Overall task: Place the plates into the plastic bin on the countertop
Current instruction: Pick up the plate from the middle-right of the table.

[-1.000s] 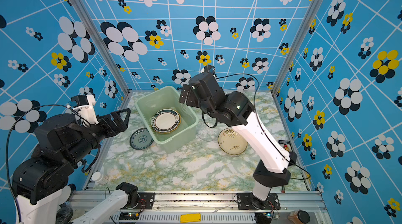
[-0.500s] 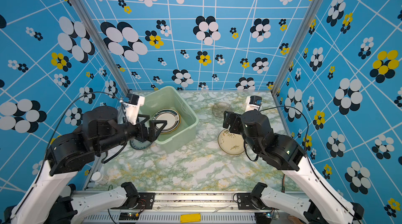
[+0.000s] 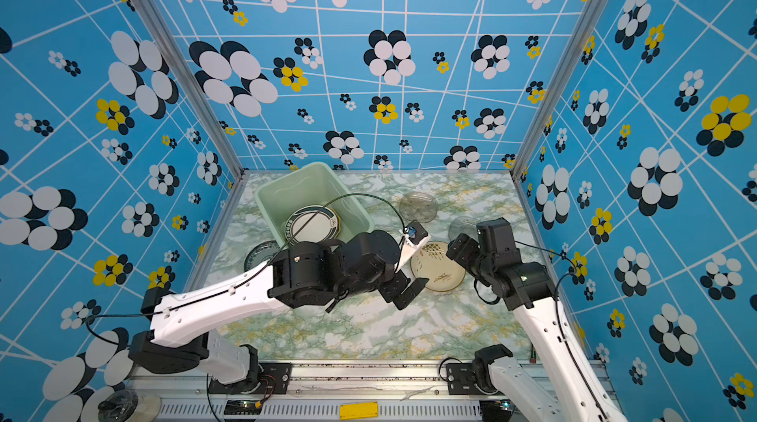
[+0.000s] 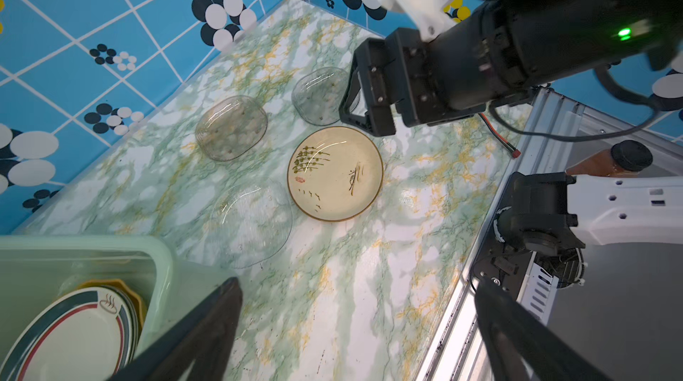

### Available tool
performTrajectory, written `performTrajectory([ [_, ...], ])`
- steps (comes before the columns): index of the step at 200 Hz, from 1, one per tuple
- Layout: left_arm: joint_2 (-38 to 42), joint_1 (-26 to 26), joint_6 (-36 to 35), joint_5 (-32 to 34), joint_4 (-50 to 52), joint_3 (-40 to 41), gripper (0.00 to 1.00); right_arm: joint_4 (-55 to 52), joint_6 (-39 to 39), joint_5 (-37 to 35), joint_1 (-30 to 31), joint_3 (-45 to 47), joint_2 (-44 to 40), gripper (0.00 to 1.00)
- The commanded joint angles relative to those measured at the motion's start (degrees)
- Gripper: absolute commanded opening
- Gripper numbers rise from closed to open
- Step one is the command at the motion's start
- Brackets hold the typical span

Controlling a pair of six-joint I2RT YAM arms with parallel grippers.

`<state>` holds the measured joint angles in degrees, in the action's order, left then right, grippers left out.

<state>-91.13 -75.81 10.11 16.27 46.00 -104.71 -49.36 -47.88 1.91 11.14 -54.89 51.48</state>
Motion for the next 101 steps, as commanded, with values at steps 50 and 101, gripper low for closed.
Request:
performTrajectory([
  [50,-1.3,-1.0,-8.8,-4.2,-2.3,0.3,0.99,15.3,-1.3,23.1,-16.5,14.8,5.3,0.86],
  [101,0.8,-1.0,-16.0,-6.6,-4.6,5.2,0.99,10.2,9.5,19.0,-16.6,12.6,13.3,0.85],
])
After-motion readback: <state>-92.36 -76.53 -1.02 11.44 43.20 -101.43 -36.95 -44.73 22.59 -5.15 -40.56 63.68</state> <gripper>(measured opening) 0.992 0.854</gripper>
